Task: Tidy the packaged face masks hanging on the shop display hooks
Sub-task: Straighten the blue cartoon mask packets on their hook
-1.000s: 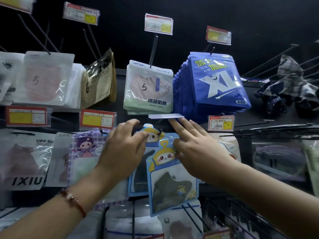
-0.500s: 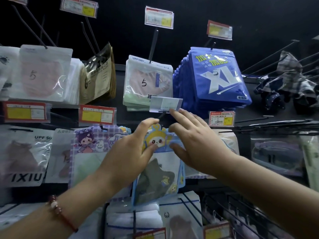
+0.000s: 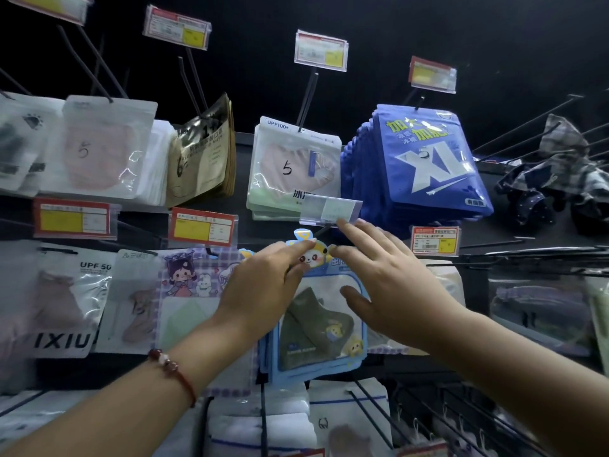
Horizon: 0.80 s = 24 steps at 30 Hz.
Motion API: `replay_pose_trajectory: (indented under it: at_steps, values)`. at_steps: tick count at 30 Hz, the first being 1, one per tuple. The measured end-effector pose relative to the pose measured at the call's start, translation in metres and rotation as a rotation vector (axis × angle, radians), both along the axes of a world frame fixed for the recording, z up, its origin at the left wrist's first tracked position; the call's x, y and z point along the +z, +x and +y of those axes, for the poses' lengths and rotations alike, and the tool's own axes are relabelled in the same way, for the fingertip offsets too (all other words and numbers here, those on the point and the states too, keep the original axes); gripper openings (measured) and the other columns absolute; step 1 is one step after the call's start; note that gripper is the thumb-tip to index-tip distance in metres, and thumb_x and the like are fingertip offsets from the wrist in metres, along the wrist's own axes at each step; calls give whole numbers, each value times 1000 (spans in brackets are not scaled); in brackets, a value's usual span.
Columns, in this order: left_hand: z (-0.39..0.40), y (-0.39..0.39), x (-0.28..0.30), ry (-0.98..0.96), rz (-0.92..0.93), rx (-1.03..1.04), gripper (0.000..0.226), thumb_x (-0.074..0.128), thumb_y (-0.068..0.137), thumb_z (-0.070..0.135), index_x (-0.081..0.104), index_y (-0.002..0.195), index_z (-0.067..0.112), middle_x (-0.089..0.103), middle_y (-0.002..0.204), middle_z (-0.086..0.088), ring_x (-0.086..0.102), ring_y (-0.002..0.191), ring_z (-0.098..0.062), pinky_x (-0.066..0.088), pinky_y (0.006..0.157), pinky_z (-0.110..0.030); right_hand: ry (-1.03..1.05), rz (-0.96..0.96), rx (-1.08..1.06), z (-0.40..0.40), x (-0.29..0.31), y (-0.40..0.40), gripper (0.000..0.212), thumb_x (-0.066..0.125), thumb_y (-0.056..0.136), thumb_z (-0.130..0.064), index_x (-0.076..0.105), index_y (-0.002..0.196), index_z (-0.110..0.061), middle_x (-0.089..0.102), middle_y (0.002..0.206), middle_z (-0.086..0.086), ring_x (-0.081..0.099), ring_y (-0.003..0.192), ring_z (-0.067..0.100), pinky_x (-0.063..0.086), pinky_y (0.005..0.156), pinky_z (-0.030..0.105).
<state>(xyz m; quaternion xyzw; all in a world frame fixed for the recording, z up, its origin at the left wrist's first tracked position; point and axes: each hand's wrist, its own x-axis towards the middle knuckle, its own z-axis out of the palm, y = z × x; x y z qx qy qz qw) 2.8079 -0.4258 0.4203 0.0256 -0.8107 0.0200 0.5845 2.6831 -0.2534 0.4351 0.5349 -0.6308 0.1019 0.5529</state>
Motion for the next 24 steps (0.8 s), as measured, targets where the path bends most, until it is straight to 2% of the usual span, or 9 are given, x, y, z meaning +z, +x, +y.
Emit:
replay_pose_trajectory:
  at_steps: [4, 8, 13, 17, 20, 23, 24]
  values:
    - [-3, -4, 5, -19, 3, 87, 38, 53, 101, 39, 55, 139, 37, 57, 91, 10, 57, 79, -13, 48, 61, -33, 37, -19, -31, 1, -1, 0, 50, 68, 82, -34, 57, 128, -17, 34, 156, 13, 33, 142, 35, 26, 114, 43]
    - [-3, -4, 6, -208, 52, 281, 39, 59, 97, 35, 61, 136, 27, 52, 81, 0, 54, 68, -20, 45, 53, -34, 63, -44, -55, 2, -1, 3, 50, 65, 85, -35, 55, 132, -19, 27, 159, 12, 26, 146, 34, 12, 115, 39]
    - [-9, -1, 3, -262, 69, 335, 44, 62, 94, 33, 59, 137, 24, 47, 77, -2, 50, 64, -21, 41, 52, -34, 91, -85, -51, 4, -4, 3, 50, 65, 86, -36, 54, 132, -20, 23, 161, 12, 22, 147, 34, 12, 115, 40]
    - [-17, -2, -1, -328, 31, 463, 47, 70, 90, 31, 62, 135, 22, 47, 77, -7, 50, 64, -28, 41, 56, -37, 109, -120, -20, 5, -6, 5, 47, 61, 86, -35, 55, 130, -20, 19, 161, 13, 21, 148, 35, 16, 116, 43]
    - [-20, -9, -5, -360, 11, 560, 49, 68, 90, 35, 59, 138, 23, 46, 80, -8, 47, 67, -28, 36, 59, -37, 118, -132, -4, 6, -9, 7, 49, 59, 88, -37, 52, 134, -21, 18, 162, 12, 15, 149, 33, 10, 117, 40]
    - [-19, -13, -12, -355, 11, 610, 54, 68, 90, 35, 55, 141, 22, 47, 87, -9, 46, 75, -29, 36, 67, -40, 130, -129, 6, 5, -13, 7, 49, 60, 86, -37, 52, 132, -21, 34, 155, 12, 20, 148, 33, 15, 118, 43]
    - [-19, -13, -15, -340, 8, 620, 56, 68, 91, 35, 53, 143, 22, 48, 92, -11, 46, 80, -30, 35, 71, -42, 137, -131, 2, 4, -14, 7, 50, 60, 87, -38, 51, 133, -21, 37, 152, 10, 19, 148, 33, 12, 117, 41]
